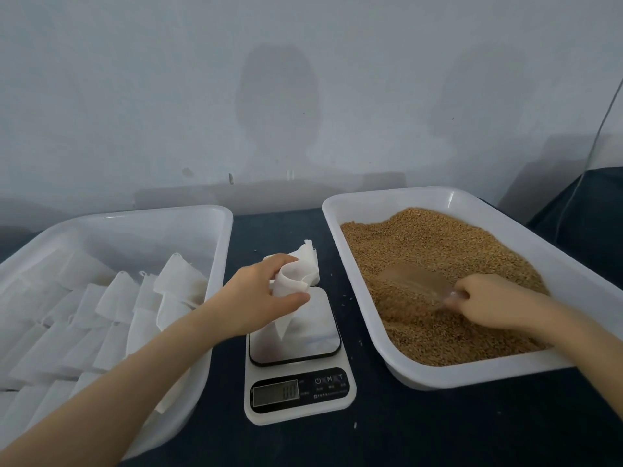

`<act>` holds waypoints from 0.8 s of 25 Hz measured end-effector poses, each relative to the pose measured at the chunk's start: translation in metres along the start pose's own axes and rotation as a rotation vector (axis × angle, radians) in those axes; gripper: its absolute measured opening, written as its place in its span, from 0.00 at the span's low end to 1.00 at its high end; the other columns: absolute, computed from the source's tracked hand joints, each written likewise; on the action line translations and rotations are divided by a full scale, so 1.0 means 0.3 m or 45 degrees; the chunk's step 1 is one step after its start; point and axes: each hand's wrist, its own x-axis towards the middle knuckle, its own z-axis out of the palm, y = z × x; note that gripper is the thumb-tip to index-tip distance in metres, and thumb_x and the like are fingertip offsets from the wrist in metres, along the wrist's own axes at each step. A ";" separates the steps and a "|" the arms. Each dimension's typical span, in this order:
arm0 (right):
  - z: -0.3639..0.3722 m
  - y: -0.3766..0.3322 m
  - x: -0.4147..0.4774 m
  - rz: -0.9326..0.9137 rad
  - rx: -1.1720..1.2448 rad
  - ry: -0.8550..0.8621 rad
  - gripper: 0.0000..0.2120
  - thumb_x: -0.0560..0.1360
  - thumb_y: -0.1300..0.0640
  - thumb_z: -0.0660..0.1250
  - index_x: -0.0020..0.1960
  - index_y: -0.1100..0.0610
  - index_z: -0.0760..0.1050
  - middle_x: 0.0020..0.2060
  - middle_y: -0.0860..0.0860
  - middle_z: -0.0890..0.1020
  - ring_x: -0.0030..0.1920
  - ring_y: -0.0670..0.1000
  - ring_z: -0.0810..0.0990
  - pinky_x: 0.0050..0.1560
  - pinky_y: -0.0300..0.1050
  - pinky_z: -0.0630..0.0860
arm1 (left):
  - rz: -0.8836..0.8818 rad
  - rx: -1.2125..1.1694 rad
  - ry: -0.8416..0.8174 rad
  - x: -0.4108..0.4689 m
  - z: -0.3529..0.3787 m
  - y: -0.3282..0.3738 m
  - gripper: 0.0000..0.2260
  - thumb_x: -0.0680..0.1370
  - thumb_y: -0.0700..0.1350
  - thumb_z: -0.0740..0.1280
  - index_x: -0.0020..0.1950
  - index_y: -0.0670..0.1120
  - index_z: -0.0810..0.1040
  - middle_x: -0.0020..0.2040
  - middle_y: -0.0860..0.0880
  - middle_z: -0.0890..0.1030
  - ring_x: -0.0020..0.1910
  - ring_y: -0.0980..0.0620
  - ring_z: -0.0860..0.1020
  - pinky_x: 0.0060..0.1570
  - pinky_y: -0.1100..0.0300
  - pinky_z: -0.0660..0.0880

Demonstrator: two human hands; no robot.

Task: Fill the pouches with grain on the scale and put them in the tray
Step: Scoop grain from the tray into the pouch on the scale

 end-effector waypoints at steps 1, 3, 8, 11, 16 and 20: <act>-0.003 -0.007 0.002 0.009 0.051 -0.021 0.09 0.79 0.48 0.60 0.50 0.52 0.75 0.34 0.48 0.79 0.29 0.43 0.74 0.26 0.34 0.67 | 0.004 -0.002 -0.005 0.000 0.001 -0.002 0.21 0.71 0.56 0.72 0.62 0.61 0.71 0.54 0.59 0.79 0.49 0.58 0.80 0.51 0.61 0.78; -0.014 -0.018 0.003 -0.005 0.140 -0.043 0.12 0.78 0.46 0.61 0.52 0.52 0.77 0.29 0.46 0.78 0.26 0.42 0.73 0.27 0.35 0.69 | 0.008 -0.009 -0.017 -0.001 0.000 -0.005 0.20 0.71 0.55 0.72 0.61 0.61 0.71 0.54 0.59 0.79 0.49 0.58 0.80 0.51 0.63 0.78; -0.016 -0.027 -0.004 -0.075 0.163 0.098 0.19 0.71 0.44 0.70 0.60 0.48 0.75 0.46 0.42 0.79 0.41 0.40 0.77 0.36 0.35 0.72 | -0.005 0.021 -0.050 0.004 0.004 -0.011 0.24 0.71 0.56 0.71 0.65 0.60 0.70 0.55 0.58 0.78 0.49 0.57 0.80 0.49 0.65 0.77; -0.001 -0.024 -0.003 -0.053 0.280 0.206 0.11 0.69 0.48 0.74 0.47 0.49 0.75 0.45 0.44 0.80 0.41 0.44 0.79 0.36 0.38 0.72 | -0.003 0.042 -0.067 0.005 0.003 -0.012 0.24 0.71 0.57 0.71 0.66 0.60 0.69 0.56 0.58 0.78 0.50 0.58 0.79 0.51 0.63 0.77; 0.005 -0.019 0.004 -0.069 0.210 0.209 0.11 0.68 0.48 0.74 0.42 0.50 0.74 0.39 0.45 0.80 0.37 0.46 0.78 0.33 0.38 0.69 | -0.001 0.060 -0.077 0.005 0.004 -0.012 0.25 0.72 0.56 0.70 0.67 0.59 0.68 0.57 0.56 0.78 0.52 0.56 0.78 0.54 0.58 0.77; 0.001 -0.008 0.008 -0.114 0.218 0.241 0.09 0.68 0.47 0.74 0.41 0.48 0.75 0.40 0.44 0.80 0.39 0.44 0.79 0.35 0.38 0.70 | -0.009 0.054 -0.118 0.005 0.003 -0.013 0.26 0.72 0.56 0.71 0.68 0.59 0.68 0.59 0.56 0.77 0.55 0.55 0.77 0.58 0.56 0.76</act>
